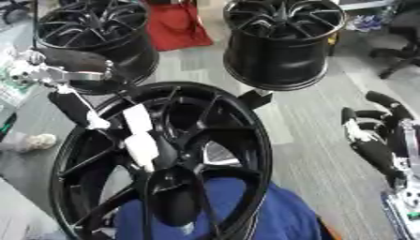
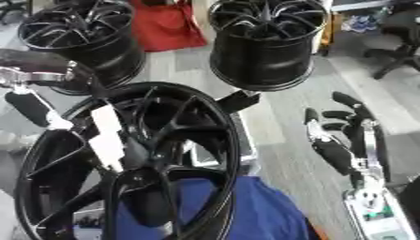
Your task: Pull the pin out of the wheel hub.
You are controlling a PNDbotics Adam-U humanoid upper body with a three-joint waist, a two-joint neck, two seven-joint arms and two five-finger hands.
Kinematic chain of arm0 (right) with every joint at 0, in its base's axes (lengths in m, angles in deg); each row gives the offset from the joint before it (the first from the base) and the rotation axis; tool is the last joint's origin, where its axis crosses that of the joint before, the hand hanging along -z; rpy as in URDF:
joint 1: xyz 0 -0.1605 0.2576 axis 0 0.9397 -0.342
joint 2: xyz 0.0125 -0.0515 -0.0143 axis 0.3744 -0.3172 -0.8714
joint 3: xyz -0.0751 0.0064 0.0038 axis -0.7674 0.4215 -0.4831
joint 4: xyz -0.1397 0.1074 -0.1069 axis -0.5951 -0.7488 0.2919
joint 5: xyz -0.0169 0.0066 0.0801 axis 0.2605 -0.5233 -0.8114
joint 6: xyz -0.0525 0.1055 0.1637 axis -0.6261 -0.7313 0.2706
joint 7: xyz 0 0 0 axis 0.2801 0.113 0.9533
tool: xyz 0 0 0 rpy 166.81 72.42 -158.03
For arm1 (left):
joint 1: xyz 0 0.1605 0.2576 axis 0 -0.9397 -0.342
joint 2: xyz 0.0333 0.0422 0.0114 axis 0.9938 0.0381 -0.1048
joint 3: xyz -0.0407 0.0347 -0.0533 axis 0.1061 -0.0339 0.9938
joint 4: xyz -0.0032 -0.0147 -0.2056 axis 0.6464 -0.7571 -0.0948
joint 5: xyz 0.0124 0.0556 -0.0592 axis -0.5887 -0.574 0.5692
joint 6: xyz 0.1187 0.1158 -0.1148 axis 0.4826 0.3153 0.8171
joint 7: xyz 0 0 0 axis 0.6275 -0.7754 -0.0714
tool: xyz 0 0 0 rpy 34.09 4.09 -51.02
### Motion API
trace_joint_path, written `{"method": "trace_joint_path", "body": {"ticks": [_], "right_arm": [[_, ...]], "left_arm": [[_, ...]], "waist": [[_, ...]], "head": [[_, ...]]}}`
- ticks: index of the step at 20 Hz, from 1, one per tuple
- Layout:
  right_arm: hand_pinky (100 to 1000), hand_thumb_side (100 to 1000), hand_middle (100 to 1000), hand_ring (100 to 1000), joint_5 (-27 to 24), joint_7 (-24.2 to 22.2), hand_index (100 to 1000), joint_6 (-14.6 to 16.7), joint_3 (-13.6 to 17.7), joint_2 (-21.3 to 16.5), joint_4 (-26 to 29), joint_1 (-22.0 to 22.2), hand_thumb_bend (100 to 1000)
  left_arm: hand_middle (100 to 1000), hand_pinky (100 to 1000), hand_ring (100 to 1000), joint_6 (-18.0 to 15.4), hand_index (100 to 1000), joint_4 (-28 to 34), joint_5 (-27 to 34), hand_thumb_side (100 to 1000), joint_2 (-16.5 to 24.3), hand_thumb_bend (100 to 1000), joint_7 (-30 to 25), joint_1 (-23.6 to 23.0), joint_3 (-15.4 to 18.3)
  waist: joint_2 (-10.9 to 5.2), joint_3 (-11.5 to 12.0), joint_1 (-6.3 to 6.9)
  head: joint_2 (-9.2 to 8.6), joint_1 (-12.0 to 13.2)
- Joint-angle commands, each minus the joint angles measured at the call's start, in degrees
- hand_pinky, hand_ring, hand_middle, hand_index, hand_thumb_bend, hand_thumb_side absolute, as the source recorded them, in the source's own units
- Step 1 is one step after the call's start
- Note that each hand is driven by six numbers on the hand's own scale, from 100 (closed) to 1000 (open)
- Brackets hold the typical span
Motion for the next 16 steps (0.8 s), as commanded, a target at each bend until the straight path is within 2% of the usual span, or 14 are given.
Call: {"method": "trace_joint_path", "body": {"ticks": [1, 9, 13, 16], "right_arm": [[581, 253, 802, 684, -0.3, -0.2, 808, 0.1, -0.1, -1.1, 0.5, -0.6, 326], [580, 252, 802, 684, -0.3, -0.3, 808, 0.2, -0.2, -1.0, 0.5, -0.8, 325], [580, 252, 802, 684, -0.3, -0.3, 807, 0.2, -0.2, -1.1, 0.4, -0.8, 324], [580, 252, 802, 684, -0.3, -0.3, 807, 0.2, -0.2, -1.1, 0.4, -0.8, 324]], "left_arm": [[767, 696, 714, -5.8, 872, -1.0, -0.9, 398, -0.2, 360, -5.1, 1.6, -0.1], [759, 675, 693, -7.2, 868, -3.2, -1.7, 404, -1.8, 359, -5.1, 1.8, -1.8], [727, 613, 614, -8.7, 856, -4.4, -1.9, 368, -2.3, 318, -5.1, 1.5, -3.1], [690, 560, 553, -9.7, 835, -4.7, -1.8, 306, -2.4, 270, -5.1, 1.4, -3.6]], "waist": [[-0.33, -0.1, -0.18], [-0.2, -0.3, -0.11], [-0.13, -0.5, -0.09], [-0.12, -0.5, -0.08]], "head": [[-0.14, 0.0], [-0.14, 0.0], [-0.14, 0.1], [-0.14, 0.1]]}}
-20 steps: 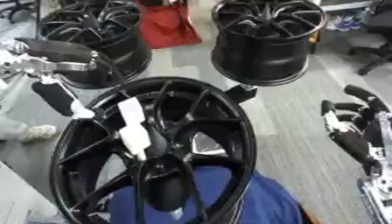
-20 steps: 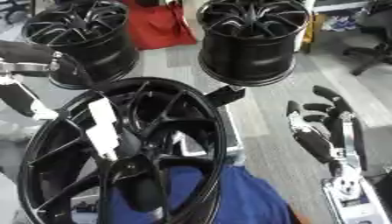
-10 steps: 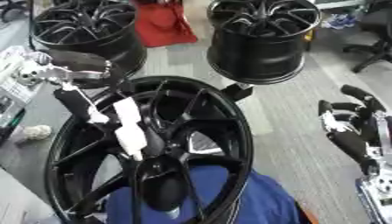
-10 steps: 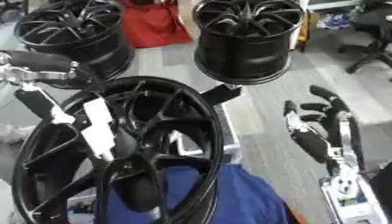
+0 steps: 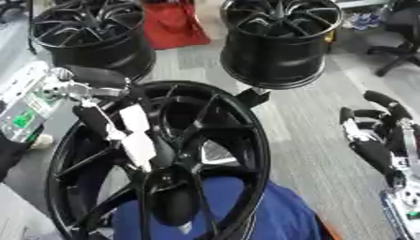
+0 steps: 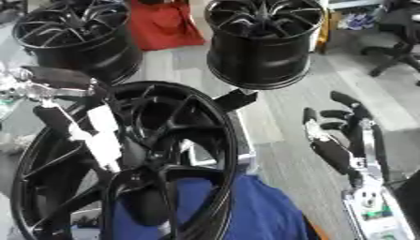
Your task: Pull the pin out of the wheel hub.
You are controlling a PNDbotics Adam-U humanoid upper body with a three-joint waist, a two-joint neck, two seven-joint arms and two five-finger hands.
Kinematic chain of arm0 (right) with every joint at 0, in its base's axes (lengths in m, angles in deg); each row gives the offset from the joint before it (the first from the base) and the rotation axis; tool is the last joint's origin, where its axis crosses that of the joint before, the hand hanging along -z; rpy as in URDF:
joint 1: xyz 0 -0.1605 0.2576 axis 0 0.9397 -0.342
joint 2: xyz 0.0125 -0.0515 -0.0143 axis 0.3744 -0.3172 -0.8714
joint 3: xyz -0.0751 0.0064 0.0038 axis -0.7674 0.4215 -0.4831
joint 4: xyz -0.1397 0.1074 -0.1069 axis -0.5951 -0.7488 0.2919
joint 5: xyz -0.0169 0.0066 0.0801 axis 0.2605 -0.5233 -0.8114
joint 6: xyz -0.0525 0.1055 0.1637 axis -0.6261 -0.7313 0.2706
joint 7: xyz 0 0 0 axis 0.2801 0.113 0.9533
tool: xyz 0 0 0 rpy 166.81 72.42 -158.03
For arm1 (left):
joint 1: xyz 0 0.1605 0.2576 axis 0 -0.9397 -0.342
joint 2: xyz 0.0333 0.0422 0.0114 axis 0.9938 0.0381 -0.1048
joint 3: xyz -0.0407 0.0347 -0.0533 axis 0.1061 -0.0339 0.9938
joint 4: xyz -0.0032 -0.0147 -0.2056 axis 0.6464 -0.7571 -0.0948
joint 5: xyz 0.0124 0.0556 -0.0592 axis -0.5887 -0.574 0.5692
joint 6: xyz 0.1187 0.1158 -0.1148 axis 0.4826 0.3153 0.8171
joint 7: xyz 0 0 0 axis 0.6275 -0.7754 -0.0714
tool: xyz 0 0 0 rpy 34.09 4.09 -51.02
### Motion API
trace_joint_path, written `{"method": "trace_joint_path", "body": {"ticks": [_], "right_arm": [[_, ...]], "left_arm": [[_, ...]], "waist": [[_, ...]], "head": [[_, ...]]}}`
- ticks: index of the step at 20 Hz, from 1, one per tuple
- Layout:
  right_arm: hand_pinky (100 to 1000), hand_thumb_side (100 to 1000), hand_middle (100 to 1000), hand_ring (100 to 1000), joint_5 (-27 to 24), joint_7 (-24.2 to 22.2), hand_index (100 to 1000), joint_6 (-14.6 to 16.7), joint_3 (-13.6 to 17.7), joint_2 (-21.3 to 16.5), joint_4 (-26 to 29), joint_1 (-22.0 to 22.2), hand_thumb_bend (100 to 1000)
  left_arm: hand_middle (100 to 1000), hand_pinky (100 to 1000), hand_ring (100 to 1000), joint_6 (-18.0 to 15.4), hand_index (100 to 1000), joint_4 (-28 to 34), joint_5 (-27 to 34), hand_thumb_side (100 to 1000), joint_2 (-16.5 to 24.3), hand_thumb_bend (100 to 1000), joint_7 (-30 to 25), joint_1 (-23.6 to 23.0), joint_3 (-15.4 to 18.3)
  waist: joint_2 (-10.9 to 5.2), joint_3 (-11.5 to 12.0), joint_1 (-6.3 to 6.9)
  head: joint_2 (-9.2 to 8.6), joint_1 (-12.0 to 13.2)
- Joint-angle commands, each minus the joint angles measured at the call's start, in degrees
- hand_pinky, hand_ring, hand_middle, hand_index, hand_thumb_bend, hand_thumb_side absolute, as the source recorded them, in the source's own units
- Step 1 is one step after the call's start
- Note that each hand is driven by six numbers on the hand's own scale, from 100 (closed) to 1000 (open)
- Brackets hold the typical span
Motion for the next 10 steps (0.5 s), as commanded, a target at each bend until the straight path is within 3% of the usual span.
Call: {"method": "trace_joint_path", "body": {"ticks": [1, 5, 7, 10], "right_arm": [[580, 253, 802, 684, -0.3, -0.1, 807, 0.0, 0.2, -1.1, 0.4, -0.6, 323], [580, 253, 802, 684, -0.3, -0.1, 807, 0.1, 0.1, -1.0, 0.3, -0.6, 323], [580, 253, 802, 684, -0.3, -0.1, 807, 0.1, 0.2, -1.0, 0.3, -0.6, 322], [580, 253, 801, 683, -0.3, -0.1, 807, 0.1, 0.2, -1.0, 0.3, -0.5, 322]], "left_arm": [[675, 545, 534, -8.1, 822, 0.0, 0.1, 277, 0.9, 249, -6.9, 1.0, 0.1], [579, 476, 460, -8.4, 758, 0.2, 1.6, 161, 0.9, 100, -6.9, 1.1, 0.3], [534, 441, 425, -8.0, 722, 0.6, 2.7, 115, 1.0, 100, -6.9, 1.1, 0.5], [504, 420, 404, -7.4, 694, 1.7, 4.5, 137, 1.5, 100, -6.9, 1.5, 1.1]], "waist": [[-0.43, -0.1, -0.1], [-0.46, -0.1, -0.1], [-0.48, -0.1, -0.11], [-0.54, -0.1, -0.11]], "head": [[-0.14, 0.1], [-0.14, 0.2], [-0.14, 0.2], [-0.14, 0.2]]}}
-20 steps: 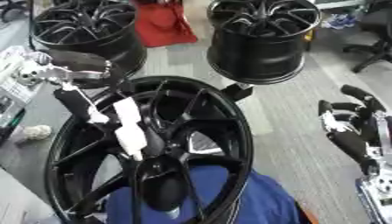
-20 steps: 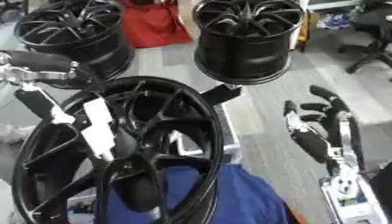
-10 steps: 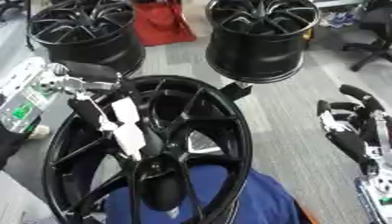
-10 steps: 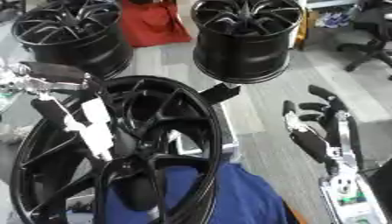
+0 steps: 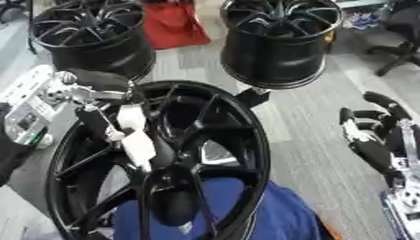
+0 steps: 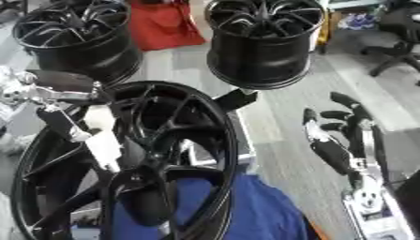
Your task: Pull the pin out of the wheel hub.
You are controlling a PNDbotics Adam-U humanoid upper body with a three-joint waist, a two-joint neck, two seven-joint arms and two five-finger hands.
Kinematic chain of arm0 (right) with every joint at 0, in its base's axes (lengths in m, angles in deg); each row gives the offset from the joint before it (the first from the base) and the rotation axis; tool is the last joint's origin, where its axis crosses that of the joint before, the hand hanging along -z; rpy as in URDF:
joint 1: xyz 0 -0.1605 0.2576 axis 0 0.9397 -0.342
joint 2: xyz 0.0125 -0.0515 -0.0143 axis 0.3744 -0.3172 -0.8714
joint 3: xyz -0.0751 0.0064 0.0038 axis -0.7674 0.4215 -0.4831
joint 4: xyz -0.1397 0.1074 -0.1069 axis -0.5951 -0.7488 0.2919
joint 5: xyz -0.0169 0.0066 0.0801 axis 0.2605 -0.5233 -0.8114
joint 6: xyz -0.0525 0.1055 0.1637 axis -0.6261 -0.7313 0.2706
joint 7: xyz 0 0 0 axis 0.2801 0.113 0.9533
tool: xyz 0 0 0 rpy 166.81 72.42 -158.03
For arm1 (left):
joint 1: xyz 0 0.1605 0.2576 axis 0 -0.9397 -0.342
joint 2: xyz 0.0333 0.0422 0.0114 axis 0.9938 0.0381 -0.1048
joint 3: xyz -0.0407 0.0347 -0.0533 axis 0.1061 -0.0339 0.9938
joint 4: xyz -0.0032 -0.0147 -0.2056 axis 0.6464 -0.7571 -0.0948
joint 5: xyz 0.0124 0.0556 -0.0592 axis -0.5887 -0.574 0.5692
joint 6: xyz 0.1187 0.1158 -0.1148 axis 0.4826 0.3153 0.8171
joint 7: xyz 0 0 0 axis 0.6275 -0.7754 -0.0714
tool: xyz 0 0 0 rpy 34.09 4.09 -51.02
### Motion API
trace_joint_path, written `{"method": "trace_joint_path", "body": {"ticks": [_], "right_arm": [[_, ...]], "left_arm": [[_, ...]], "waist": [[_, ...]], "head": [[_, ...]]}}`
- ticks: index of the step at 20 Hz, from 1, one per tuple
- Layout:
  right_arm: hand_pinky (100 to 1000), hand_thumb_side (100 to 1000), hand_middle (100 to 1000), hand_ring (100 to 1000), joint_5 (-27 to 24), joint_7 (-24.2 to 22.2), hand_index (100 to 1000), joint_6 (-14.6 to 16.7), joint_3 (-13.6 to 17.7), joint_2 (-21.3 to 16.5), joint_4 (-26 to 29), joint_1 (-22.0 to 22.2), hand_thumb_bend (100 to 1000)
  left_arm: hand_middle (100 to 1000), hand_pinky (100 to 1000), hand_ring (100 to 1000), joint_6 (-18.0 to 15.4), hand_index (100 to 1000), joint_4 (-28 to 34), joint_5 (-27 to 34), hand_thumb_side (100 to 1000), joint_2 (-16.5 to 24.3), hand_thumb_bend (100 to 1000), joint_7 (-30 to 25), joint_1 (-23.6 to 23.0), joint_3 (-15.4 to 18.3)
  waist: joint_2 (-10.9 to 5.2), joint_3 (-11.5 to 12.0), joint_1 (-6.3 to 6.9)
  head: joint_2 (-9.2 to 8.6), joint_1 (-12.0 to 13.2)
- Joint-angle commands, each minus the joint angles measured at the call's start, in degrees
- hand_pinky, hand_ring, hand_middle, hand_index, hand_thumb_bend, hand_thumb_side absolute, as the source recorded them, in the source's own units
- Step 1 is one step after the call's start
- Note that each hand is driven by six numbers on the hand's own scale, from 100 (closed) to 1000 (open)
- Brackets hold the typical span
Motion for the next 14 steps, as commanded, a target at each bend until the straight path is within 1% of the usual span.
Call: {"method": "trace_joint_path", "body": {"ticks": [1, 4, 7, 8, 9, 11, 14], "right_arm": [[580, 253, 801, 684, -0.3, 0.0, 807, 0.1, 0.2, -1.0, 0.5, -0.5, 322], [580, 253, 801, 683, -0.3, 0.0, 807, 0.1, 0.2, -1.0, 0.4, -0.4, 321], [580, 253, 801, 683, -0.3, 0.1, 807, 0.1, 0.3, -1.1, 0.3, -0.3, 321], [580, 254, 802, 683, -0.3, 0.1, 807, 0.1, 0.3, -1.1, 0.3, -0.3, 300], [580, 252, 801, 683, -0.2, 0.2, 807, 0.2, 0.4, -1.1, 0.3, -0.2, 321], [580, 253, 801, 683, -0.2, 0.4, 807, 0.2, 0.6, -1.2, 0.2, -0.1, 321], [580, 253, 801, 683, 0.0, 0.6, 807, 0.2, 0.9, -1.3, 0.1, 0.0, 320]], "left_arm": [[502, 421, 404, -6.7, 693, 2.1, 2.2, 136, 1.8, 100, -7.4, 1.6, 1.5], [500, 423, 404, -6.1, 693, 4.3, 3.8, 133, 3.2, 100, -7.4, 2.4, 2.9], [501, 424, 403, -4.8, 696, 7.6, 6.5, 128, 5.7, 100, -7.4, 2.9, 5.7], [501, 423, 407, -4.0, 696, 8.8, 7.5, 128, 6.8, 100, -7.4, 3.0, 6.7], [500, 421, 400, -3.3, 697, 10.1, 7.8, 123, 8.2, 100, -7.4, 2.9, 7.9], [501, 423, 402, -1.6, 699, 12.2, 10.4, 118, 11.6, 100, -7.4, 1.8, 10.5], [499, 423, 403, 1.2, 702, 14.7, 12.8, 115, 16.9, 100, -7.3, -1.8, 15.6]], "waist": [[-0.58, -0.1, -0.09], [-0.68, 0.0, 0.0], [-0.77, 0.2, 0.13], [-0.79, 0.2, 0.19], [-0.82, 0.4, 0.27], [-0.84, 0.7, 0.46], [-0.9, 1.1, 0.7]], "head": [[-0.14, 0.0], [-0.14, -0.1], [-0.14, -0.2], [-0.14, -0.2], [-0.14, -0.3], [-0.14, -0.5], [-0.14, -0.7]]}}
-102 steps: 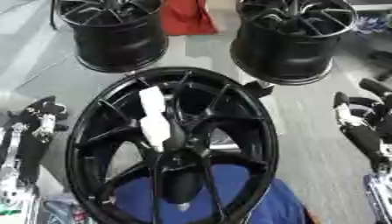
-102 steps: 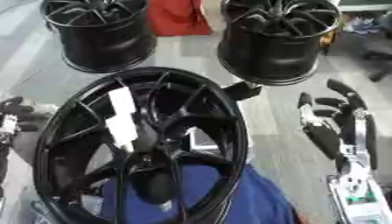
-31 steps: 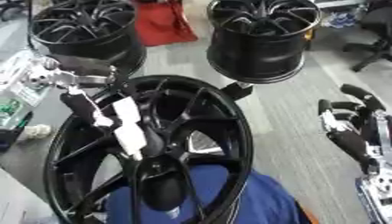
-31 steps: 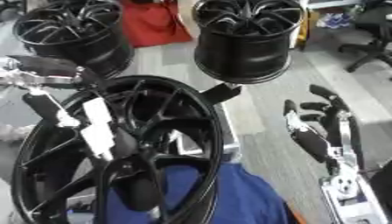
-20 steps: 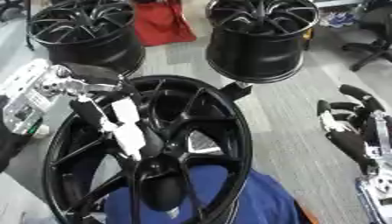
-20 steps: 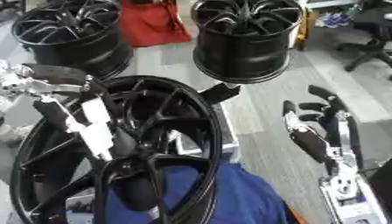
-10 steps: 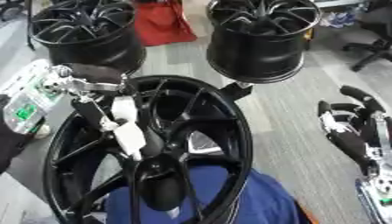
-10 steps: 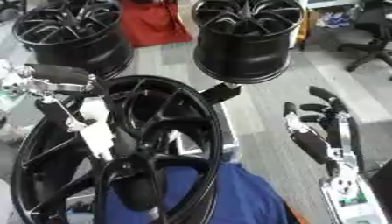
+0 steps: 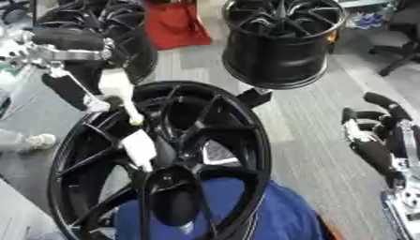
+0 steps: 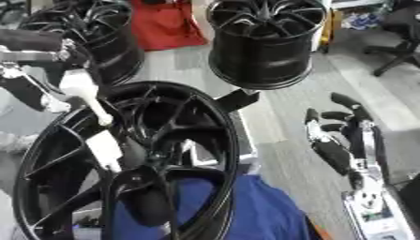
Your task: Pull the pin out of the wheel hub.
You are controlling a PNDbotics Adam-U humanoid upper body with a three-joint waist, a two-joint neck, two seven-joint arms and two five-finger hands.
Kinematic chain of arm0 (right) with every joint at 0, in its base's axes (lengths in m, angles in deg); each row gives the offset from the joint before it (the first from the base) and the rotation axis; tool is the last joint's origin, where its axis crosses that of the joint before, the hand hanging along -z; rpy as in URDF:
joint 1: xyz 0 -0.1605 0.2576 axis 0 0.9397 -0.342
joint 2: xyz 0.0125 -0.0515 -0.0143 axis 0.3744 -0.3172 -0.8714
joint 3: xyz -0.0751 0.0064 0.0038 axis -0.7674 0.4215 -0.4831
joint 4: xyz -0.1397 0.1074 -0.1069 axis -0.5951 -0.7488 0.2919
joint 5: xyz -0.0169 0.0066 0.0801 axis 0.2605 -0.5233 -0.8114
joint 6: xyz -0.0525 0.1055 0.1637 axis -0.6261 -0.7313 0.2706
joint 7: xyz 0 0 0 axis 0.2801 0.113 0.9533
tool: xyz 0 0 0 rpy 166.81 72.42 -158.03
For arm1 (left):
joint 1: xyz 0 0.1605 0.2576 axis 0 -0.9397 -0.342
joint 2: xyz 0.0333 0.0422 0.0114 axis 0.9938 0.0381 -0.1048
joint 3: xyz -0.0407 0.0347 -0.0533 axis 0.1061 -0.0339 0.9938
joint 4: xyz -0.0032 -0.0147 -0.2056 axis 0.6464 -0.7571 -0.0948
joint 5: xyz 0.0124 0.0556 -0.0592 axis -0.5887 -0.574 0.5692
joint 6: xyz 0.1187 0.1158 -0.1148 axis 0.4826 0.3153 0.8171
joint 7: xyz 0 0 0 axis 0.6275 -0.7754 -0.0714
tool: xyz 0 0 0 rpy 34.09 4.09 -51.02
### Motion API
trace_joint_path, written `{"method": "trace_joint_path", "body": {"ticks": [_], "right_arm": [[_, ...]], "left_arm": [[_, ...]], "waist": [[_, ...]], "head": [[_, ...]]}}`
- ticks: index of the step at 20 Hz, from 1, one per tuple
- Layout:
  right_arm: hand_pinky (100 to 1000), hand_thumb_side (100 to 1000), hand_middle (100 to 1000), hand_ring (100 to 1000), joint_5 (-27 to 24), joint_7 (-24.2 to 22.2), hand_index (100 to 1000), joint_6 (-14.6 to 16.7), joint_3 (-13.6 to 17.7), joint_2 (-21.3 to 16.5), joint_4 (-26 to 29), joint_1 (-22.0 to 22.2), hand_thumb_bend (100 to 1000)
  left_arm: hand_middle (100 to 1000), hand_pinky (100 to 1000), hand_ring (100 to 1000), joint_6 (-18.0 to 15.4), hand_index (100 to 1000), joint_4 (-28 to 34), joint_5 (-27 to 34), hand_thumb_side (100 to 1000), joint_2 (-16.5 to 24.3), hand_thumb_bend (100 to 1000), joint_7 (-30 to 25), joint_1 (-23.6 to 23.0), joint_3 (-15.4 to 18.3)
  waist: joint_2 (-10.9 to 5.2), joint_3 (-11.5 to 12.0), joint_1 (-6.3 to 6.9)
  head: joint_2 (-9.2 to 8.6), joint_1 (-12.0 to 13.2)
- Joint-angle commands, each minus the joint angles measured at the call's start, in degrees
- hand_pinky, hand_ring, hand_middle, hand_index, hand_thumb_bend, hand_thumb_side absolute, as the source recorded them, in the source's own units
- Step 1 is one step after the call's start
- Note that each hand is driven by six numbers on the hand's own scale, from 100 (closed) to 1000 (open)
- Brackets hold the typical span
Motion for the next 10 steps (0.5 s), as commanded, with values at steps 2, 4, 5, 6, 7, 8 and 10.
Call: {"method": "trace_joint_path", "body": {"ticks": [2, 4, 5, 6, 7, 8, 10], "right_arm": [[580, 253, 801, 683, 0.2, 0.5, 807, 0.0, 0.7, -1.3, 0.5, -0.3, 320], [580, 253, 801, 683, 0.3, 0.6, 808, 0.0, 0.7, -1.3, 0.4, -0.3, 319], [580, 253, 801, 683, 0.3, 0.6, 808, 0.0, 0.8, -1.3, 0.5, -0.3, 319], [580, 254, 801, 683, 0.3, 0.7, 808, 0.0, 0.8, -1.3, 0.5, -0.3, 319], [580, 254, 801, 683, 0.4, 0.7, 808, 0.0, 0.9, -1.2, 0.5, -0.3, 318], [580, 254, 801, 683, 0.4, 0.8, 808, 0.0, 0.9, -1.2, 0.5, -0.3, 319], [580, 254, 801, 683, 0.4, 0.8, 808, 0.0, 0.9, -1.2, 0.5, -0.4, 318]], "left_arm": [[502, 428, 407, -0.3, 705, 3.1, 2.3, 110, 8.8, 100, -3.2, -4.4, 7.1], [504, 431, 408, 1.2, 708, 3.0, 1.4, 104, 11.3, 100, -1.8, -8.2, 9.4], [513, 447, 420, 2.2, 716, 2.2, 0.8, 103, 12.1, 100, -0.9, -10.1, 10.5], [519, 458, 427, 2.9, 722, 1.4, -0.2, 102, 12.6, 100, 0.0, -11.9, 11.4], [523, 466, 432, 3.5, 725, 0.0, -1.4, 100, 12.8, 100, 0.8, -13.7, 12.2], [527, 471, 435, 4.0, 728, -1.7, -2.9, 100, 12.7, 100, 1.6, -15.1, 13.0], [535, 480, 440, 4.7, 733, -6.2, -6.3, 100, 12.0, 100, 3.1, -17.2, 14.3]], "waist": [[-0.61, 0.4, -0.04], [-0.59, 0.6, -0.05], [-0.57, 0.7, -0.04], [-0.56, 0.7, -0.03], [-0.5, 0.8, -0.04], [-0.45, 0.8, -0.04], [-0.31, 0.7, -0.07]], "head": [[-0.14, -0.2], [-0.14, -0.1], [-0.14, 0.0], [-0.14, 0.1], [-0.14, 0.1], [-0.14, 0.2], [-0.14, 0.9]]}}
